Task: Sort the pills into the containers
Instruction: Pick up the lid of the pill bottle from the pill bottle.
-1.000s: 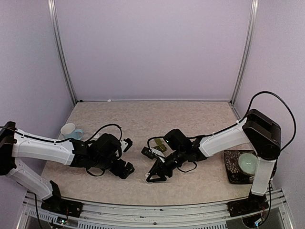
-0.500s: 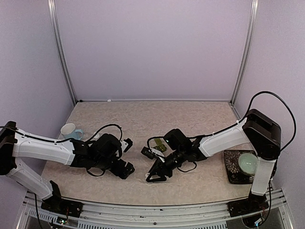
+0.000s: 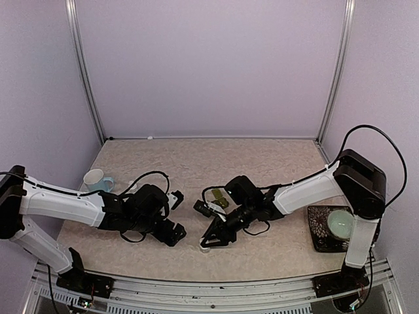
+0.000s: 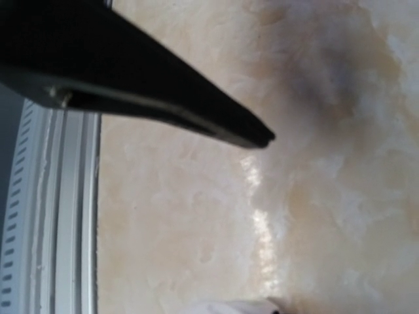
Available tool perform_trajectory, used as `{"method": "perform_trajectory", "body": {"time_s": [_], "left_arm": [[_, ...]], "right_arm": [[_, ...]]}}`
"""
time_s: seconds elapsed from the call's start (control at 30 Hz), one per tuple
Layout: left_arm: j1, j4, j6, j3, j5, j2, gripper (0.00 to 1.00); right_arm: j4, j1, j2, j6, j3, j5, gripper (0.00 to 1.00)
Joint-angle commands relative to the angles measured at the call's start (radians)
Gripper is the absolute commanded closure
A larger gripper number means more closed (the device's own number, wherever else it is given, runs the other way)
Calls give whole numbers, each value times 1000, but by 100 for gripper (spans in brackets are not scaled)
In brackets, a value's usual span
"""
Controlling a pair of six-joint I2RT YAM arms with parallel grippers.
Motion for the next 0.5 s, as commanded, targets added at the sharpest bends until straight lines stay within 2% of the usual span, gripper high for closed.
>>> {"method": "perform_trajectory", "body": {"time_s": [0.0,0.37,0.47], "left_arm": [[-6,26,-12,-10,2,17,4],[-7,38,-14,-20,7,29,4],[-8,41,-15,-22,6,28,4]], "right_arm": [[23,-11,7,-16,16,-11,63],[114,-12,-40,-38,-51,0,74],[150,-11,-53,-38,-78,-10,75]]}}
